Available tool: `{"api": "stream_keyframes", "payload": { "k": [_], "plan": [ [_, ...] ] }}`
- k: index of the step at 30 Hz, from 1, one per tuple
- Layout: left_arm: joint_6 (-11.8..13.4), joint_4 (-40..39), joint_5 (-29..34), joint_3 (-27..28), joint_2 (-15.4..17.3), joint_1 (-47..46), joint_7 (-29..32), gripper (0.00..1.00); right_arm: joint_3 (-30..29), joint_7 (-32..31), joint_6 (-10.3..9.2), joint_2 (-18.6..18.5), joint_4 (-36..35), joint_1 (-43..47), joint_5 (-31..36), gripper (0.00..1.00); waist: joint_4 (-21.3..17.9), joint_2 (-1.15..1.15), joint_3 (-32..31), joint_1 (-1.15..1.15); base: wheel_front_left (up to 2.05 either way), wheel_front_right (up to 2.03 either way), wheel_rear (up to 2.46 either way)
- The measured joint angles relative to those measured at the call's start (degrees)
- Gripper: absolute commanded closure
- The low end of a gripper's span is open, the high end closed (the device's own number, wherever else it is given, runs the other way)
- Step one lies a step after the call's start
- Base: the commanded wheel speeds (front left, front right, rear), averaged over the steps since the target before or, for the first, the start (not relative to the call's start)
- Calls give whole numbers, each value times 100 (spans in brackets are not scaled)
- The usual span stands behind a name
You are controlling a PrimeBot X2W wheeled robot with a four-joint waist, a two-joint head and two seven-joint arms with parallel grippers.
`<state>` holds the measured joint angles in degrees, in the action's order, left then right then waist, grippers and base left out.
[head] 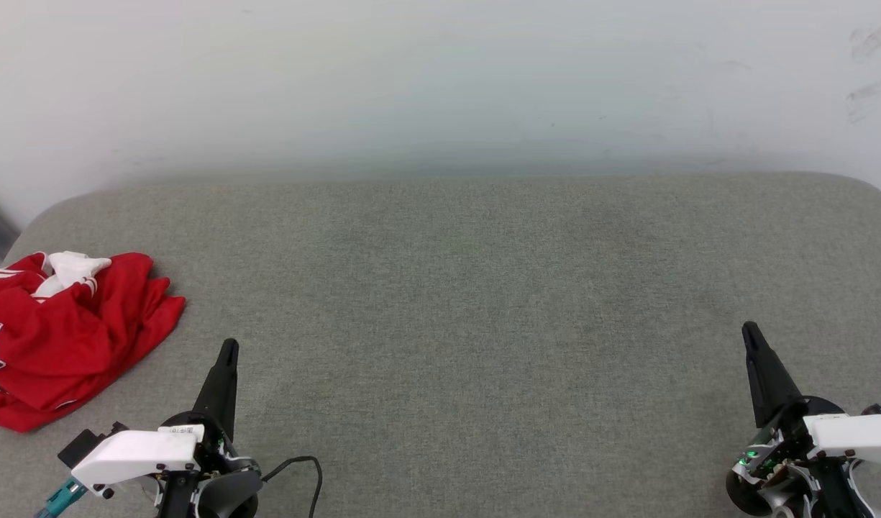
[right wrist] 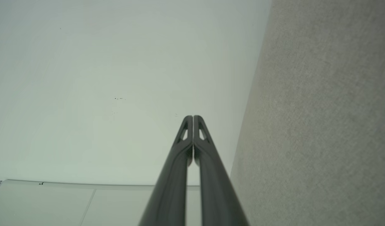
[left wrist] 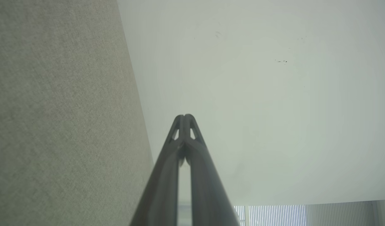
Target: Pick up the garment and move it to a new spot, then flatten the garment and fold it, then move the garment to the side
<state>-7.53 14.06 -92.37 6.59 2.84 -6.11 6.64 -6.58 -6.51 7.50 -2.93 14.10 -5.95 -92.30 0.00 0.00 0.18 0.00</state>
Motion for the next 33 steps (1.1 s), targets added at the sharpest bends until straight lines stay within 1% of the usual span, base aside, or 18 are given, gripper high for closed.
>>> {"api": "stream_keyframes", "payload": {
  "k": [26, 27, 33],
  "plan": [
    [1, 0, 0, 0, 0, 0, 0, 100, 0, 0, 0, 0, 0, 0, 0, 100, 0, 0, 0, 0, 0, 0, 0],
    [2, 32, 0, -4, -2, 11, 0, 0, 1, 0, 0, 0, 26, 15, 0, 0, 0, 0, 0, 0, 0, 0, 0],
    [4, 124, -8, -144, -12, 127, -100, 0, 44, 70, -2, 7, 91, 154, -3, 0, -1, 0, 2, 0, 0, 0, 0]
  ]
}}
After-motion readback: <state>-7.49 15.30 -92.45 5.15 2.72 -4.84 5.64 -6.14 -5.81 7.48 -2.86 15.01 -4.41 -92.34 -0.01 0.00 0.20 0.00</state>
